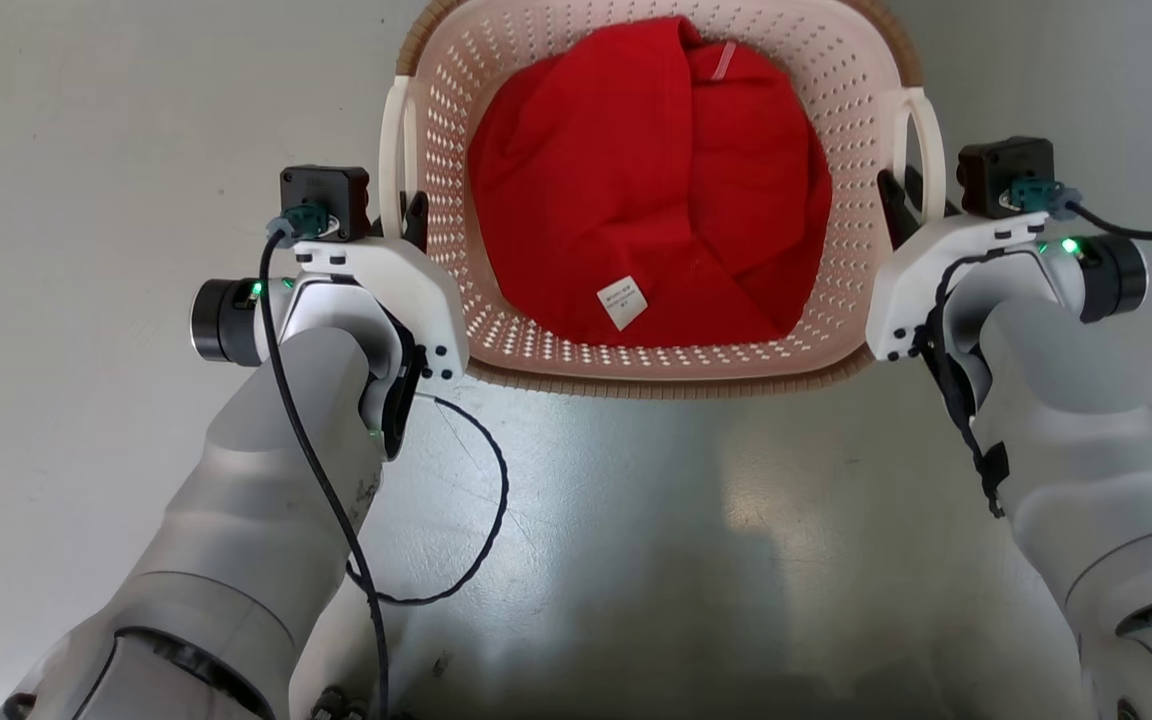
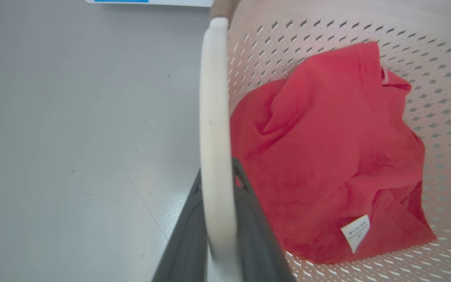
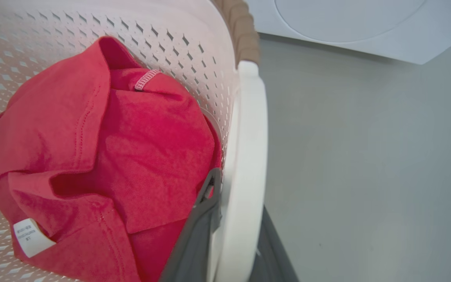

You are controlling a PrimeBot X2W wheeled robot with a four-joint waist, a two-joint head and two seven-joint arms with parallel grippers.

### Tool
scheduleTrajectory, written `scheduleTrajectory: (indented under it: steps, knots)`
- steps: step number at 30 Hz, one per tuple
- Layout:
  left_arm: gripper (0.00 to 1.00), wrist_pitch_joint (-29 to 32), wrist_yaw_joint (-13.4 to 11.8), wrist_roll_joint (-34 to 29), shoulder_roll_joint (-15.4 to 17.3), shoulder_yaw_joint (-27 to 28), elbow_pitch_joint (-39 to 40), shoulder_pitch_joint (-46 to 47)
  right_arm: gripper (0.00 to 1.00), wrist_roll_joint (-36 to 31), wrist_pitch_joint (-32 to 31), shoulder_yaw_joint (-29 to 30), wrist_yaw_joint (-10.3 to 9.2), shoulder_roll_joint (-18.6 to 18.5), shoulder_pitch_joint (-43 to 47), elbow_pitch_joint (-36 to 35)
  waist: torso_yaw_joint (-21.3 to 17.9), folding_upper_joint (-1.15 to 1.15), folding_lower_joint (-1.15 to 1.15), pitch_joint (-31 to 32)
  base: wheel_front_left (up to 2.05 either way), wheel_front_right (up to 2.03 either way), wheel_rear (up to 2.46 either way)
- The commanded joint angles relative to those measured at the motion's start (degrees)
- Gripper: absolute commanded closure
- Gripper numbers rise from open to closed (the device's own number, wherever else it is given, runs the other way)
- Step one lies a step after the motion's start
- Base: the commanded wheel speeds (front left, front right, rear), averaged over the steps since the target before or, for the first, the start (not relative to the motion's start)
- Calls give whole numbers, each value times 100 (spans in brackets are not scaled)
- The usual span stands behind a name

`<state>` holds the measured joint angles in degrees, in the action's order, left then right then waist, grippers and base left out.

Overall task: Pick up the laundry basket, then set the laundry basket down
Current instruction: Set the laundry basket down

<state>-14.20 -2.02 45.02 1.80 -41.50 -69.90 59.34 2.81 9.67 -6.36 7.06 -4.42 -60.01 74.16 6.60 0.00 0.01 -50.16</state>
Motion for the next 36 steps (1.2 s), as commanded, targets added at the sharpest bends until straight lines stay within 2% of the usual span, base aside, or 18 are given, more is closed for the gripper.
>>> scheduleTrajectory:
  steps: [1, 4, 5, 6, 7, 8, 9, 10, 11, 12, 13, 14, 15, 25, 36]
  knots:
    - [100, -79, -33, -115, 134, 121, 118, 78, 100, -161, 92, -80, 43, 155, 154, -107, 1, 0, -1, -9, 0, 0, 0]
    - [100, -80, -39, -165, 133, 172, 134, 86, 100, -207, 105, -46, 43, 155, 147, -130, 2, 0, -1, -18, 0, 0, 0]
    - [100, -80, -42, -188, 132, 197, 141, 87, 96, -232, 110, -29, 43, 155, 143, -141, 4, 0, -1, -25, 0, 0, 0]
    - [100, -80, -41, -210, 131, 220, 145, 86, 85, -256, 114, -9, 43, 155, 140, -150, 5, 0, -1, -31, 0, 0, 0]
    - [100, -80, -39, -233, 129, 243, 150, 86, 78, -280, 114, 10, 43, 155, 139, -156, 6, 0, -1, -34, 0, 0, 0]
    - [100, -80, -39, -256, 128, 265, 155, 84, 64, -299, 111, 27, 43, 155, 139, -161, 7, 0, -1, -36, 0, 0, 0]
    - [94, -80, -41, -280, 127, 286, 159, 83, 55, -316, 111, 43, 43, 155, 139, -167, 8, 0, -1, -39, 0, 0, 0]
    - [76, -80, -46, -304, 126, 308, 163, 82, 29, -333, 117, 59, 43, 155, 141, -177, 7, 0, -1, -42, 0, 0, 0]
    - [65, -80, -53, -328, 125, 331, 167, 80, 0, -350, 122, 75, 43, 155, 143, -186, 7, 0, -1, -44, 0, 0, 0]
    - [53, -80, -60, -354, 124, 354, 173, 78, 0, -366, 125, 90, 43, 155, 146, -192, 8, 0, -1, -45, 0, 0, 0]
    - [25, -80, -65, -378, 123, 376, 174, 75, 0, -380, 126, 105, 43, 155, 149, -196, 9, 0, -1, -45, 0, 0, 0]
    - [5, -80, -70, -397, 122, 400, 171, 70, 0, -398, 130, 120, 43, 155, 152, -202, 10, 0, -1, -44, 0, 0, 0]
    - [0, -80, -74, -414, 121, 422, 161, 62, 0, -416, 135, 136, 43, 155, 156, -207, 11, 0, -1, -40, 0, 0, 0]
    - [0, -80, -92, -579, 123, 612, 92, 31, 0, -533, 173, 219, 43, 155, 206, -251, 6, 0, -1, 82, 0, 0, 0]
    - [0, -80, -86, -872, 329, 1003, 520, -300, 0, -260, 389, 157, 43, 155, 338, -321, -102, 0, -1, 657, 0, 0, 0]
